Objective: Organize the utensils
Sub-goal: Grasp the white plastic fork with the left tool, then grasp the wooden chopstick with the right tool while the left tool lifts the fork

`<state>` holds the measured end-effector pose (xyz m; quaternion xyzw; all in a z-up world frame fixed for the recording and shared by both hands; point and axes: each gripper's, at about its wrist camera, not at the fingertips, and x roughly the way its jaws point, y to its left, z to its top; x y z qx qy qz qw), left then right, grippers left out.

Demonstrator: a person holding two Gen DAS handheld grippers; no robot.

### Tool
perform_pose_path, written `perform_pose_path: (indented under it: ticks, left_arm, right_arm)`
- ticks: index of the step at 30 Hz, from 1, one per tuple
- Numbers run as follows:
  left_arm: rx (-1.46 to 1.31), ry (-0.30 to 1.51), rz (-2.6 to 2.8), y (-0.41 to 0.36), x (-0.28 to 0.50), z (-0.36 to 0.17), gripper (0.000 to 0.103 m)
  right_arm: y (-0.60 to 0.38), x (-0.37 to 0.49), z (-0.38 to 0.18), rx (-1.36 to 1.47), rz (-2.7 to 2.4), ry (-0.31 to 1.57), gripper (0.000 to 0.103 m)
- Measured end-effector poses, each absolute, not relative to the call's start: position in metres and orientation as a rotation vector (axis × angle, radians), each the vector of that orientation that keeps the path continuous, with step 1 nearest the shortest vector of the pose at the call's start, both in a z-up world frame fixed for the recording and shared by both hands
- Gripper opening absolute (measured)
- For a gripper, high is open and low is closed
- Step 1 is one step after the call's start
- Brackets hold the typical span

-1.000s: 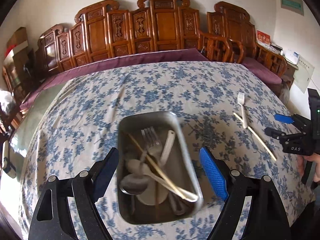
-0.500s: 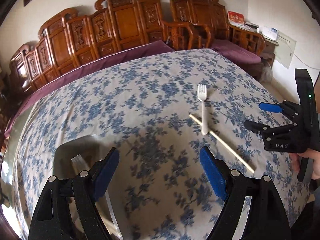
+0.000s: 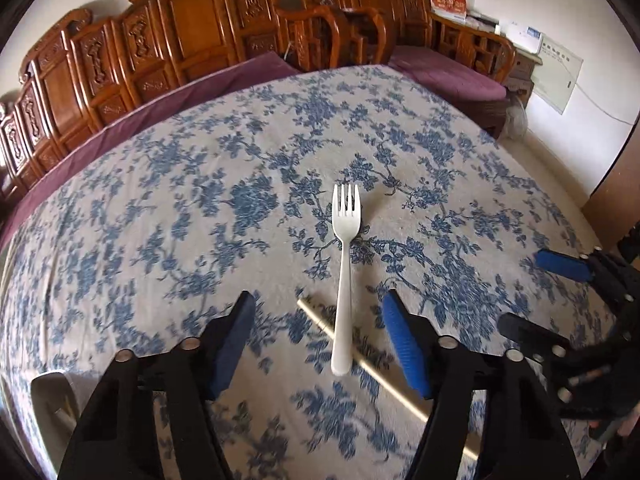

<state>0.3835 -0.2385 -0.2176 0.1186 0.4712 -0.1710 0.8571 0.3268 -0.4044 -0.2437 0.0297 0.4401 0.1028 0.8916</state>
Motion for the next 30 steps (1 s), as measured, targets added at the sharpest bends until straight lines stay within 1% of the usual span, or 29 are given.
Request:
perform_pose_path:
  ticks: [3,5,6,9,10,12,14,15,16,18,20,22,23,25,26,27,30]
  left_arm:
    - [0.251,1.027,-0.363,-0.252,0.400,-0.234,0.050]
    - [0.237,1.052,-0.354,-0.256,0.410,-0.244,0.041]
    - [0.220,1.064,-0.347,-0.257,0.416,-0.248,0.035]
    - [0.176,1.091,-0.335,-0.256,0.426,-0.256,0.031]
    - [0.178,1.083,-0.333,-0.257,0.428,-0.256,0.027]
    - [0.198,1.085,-0.333,-0.261,0.429,-0.256,0.026]
    - [0.216,1.085,-0.344,-0.264,0.428,-0.255,0.018]
    - [0.227,1.084,-0.351,-0.266,0.426,-0.255,0.010]
    - [0.235,1.086,-0.352,-0.268,0.426,-0.255,0.006]
    - [0.239,1.076,-0.360,-0.267,0.422,-0.251,0.006]
    - [0.236,1.058,-0.370,-0.263,0.414,-0.240,0.006]
    - [0.236,1.041,-0.380,-0.258,0.406,-0.229,0.006]
    - [0.241,1.024,-0.384,-0.254,0.398,-0.221,0.006]
    - [0.256,0.999,-0.379,-0.246,0.389,-0.210,0.006]
    - [0.259,0.988,-0.377,-0.241,0.383,-0.204,0.006]
    - [0.263,0.978,-0.375,-0.235,0.376,-0.199,0.006]
    - [0.270,0.963,-0.369,-0.218,0.359,-0.188,0.006]
  right_arm:
    - [-0.411,0.326,-0.241,0.093,0.208,0.907,0.085]
    - [-0.414,0.326,-0.240,0.104,0.198,0.899,0.085]
    - [-0.416,0.327,-0.239,0.111,0.198,0.899,0.085]
    - [-0.418,0.327,-0.236,0.125,0.197,0.893,0.085]
    - [-0.418,0.327,-0.236,0.125,0.198,0.892,0.085]
    - [-0.418,0.327,-0.235,0.125,0.200,0.889,0.085]
    - [-0.417,0.327,-0.235,0.130,0.201,0.888,0.085]
    - [-0.417,0.327,-0.235,0.129,0.201,0.890,0.085]
    - [-0.417,0.327,-0.234,0.130,0.202,0.889,0.085]
    - [-0.415,0.327,-0.234,0.134,0.209,0.889,0.085]
    - [-0.411,0.327,-0.234,0.129,0.221,0.893,0.080]
    - [-0.404,0.328,-0.235,0.131,0.242,0.900,0.077]
    - [-0.400,0.328,-0.234,0.137,0.262,0.903,0.073]
    - [-0.388,0.325,-0.232,0.140,0.318,0.900,0.069]
    - [-0.383,0.325,-0.232,0.129,0.331,0.902,0.064]
    - [-0.376,0.324,-0.232,0.118,0.347,0.907,0.062]
    - [-0.356,0.322,-0.236,0.095,0.398,0.932,0.047]
